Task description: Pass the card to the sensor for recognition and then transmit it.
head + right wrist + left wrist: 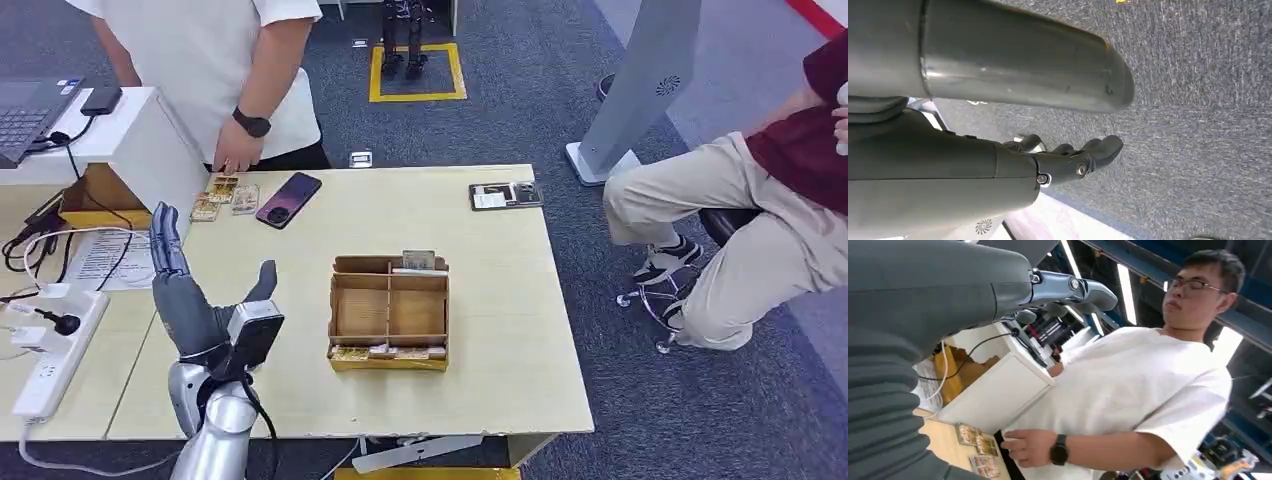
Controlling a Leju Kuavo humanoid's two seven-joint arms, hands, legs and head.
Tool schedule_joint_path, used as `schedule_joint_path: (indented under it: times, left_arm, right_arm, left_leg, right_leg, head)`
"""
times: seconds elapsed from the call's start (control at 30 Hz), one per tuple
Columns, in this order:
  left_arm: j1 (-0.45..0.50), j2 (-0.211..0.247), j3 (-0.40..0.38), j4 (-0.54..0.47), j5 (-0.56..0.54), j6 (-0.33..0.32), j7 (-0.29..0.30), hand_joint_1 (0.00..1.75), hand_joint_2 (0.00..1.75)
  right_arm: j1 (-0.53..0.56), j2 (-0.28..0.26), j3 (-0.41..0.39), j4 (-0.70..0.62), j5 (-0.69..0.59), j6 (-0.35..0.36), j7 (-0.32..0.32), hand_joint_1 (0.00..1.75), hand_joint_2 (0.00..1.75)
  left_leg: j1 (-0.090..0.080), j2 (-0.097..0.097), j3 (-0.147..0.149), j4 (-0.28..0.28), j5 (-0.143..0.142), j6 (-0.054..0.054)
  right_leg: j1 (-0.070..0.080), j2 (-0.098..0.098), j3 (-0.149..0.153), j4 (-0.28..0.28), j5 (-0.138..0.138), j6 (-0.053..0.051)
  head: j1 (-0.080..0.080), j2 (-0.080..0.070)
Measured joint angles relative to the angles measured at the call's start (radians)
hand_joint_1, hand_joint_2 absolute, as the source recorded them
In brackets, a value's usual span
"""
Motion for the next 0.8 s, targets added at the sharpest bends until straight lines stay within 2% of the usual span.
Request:
schedule_joint_path:
  times: [0.1,0.13,0.27,0.53,0.57,0.8]
  left_arm:
    - [0.024,0.019,-0.028,-0.028,0.005,0.000,-0.001,0.00,0.00]
    - [0.030,0.022,-0.035,-0.035,0.008,0.000,-0.002,0.00,1.75]
    - [0.071,0.052,-0.076,-0.072,0.039,0.000,-0.029,0.00,1.75]
    - [0.184,0.126,-0.193,-0.165,0.021,0.000,-0.088,0.00,1.75]
    - [0.191,0.135,-0.207,-0.171,0.018,0.000,-0.091,0.00,0.00]
    - [0.216,0.187,-0.287,-0.175,-0.098,0.000,-0.056,0.00,0.00]
  right_arm:
    - [0.001,0.000,0.000,0.000,0.000,0.000,0.000,0.00,0.00]
    - [0.001,0.000,-0.001,0.000,-0.001,0.000,0.000,0.00,0.00]
    - [0.002,0.000,-0.003,0.000,-0.004,0.000,0.000,0.00,0.00]
    - [0.004,-0.001,-0.006,0.000,-0.011,0.000,0.000,0.00,0.00]
    - [0.004,-0.002,-0.006,0.000,-0.011,0.000,0.000,0.00,0.00]
    - [0.005,-0.006,-0.006,0.000,-0.003,0.000,0.003,0.00,0.00]
  left_leg:
    - [0.000,0.001,0.000,0.000,0.000,0.000]
    - [0.000,0.001,0.000,0.000,0.000,0.000]
    - [0.000,0.001,0.000,0.000,0.000,0.000]
    - [0.000,0.001,0.000,0.000,-0.001,0.000]
    - [0.000,0.001,0.000,0.000,-0.001,0.000]
    - [0.000,0.001,0.000,0.000,-0.001,0.000]
  right_leg:
    - [0.000,0.001,0.000,0.000,0.000,0.000]
    - [0.000,0.001,0.000,0.000,0.000,0.000]
    - [0.000,0.001,0.000,0.000,0.000,0.000]
    - [0.000,0.001,-0.001,0.000,-0.001,0.001]
    - [0.000,0.001,-0.001,0.000,-0.001,0.001]
    - [0.000,0.001,-0.001,0.000,0.000,0.001]
  head:
    - [0.000,0.000]
    - [0.000,0.000]
    - [0.000,0.000]
    - [0.000,0.000]
    - [0.000,0.000]
    - [0.000,0.000]
